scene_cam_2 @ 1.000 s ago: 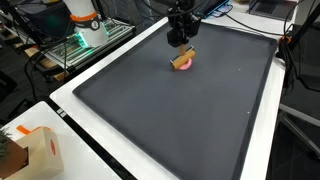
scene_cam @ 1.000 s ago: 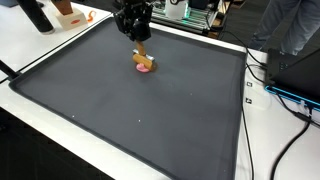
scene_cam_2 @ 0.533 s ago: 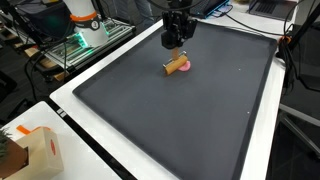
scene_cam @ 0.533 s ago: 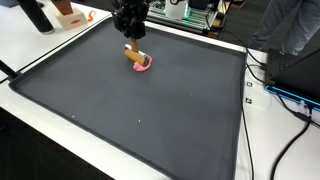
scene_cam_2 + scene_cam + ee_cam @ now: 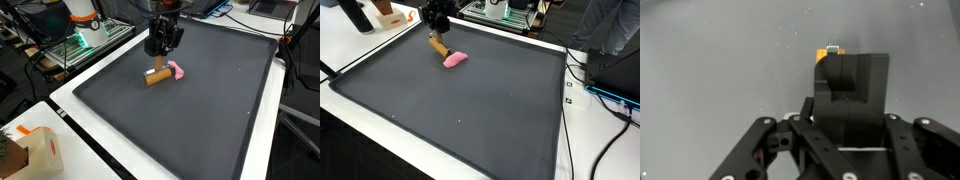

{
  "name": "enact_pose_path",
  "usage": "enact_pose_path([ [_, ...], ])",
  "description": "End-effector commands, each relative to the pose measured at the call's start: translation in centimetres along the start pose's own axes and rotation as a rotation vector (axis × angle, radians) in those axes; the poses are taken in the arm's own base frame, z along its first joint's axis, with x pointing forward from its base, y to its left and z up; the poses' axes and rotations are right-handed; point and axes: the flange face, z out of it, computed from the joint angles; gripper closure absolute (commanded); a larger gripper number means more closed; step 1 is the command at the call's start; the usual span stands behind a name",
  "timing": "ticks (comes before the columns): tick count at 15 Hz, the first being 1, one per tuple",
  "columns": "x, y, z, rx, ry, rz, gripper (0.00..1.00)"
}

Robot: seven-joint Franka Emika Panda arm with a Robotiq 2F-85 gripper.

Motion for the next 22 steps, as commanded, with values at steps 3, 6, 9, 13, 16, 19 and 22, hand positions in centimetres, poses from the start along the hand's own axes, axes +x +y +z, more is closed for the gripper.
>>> enact_pose_path([
  [3, -1.9, 0.6, -3.9, -0.017, 0.046, 0.057, 0.76],
  [6, -2.6, 1.1, -6.7, -0.028, 0.099, 0.110, 0.76],
  [9, -3.5, 1.6, -9.7, 0.006, 0.149, 0.231, 0.76],
  [13, -5.1, 2.5, -12.2, 0.109, 0.166, 0.419, 0.76],
  [16, -6.5, 3.2, -13.0, 0.191, 0.191, 0.551, 0.76],
  [19, -8.6, 4.4, -12.7, 0.261, 0.235, 0.683, 0.76],
  [22, -11.2, 5.6, -10.9, 0.332, 0.284, 0.815, 0.76],
])
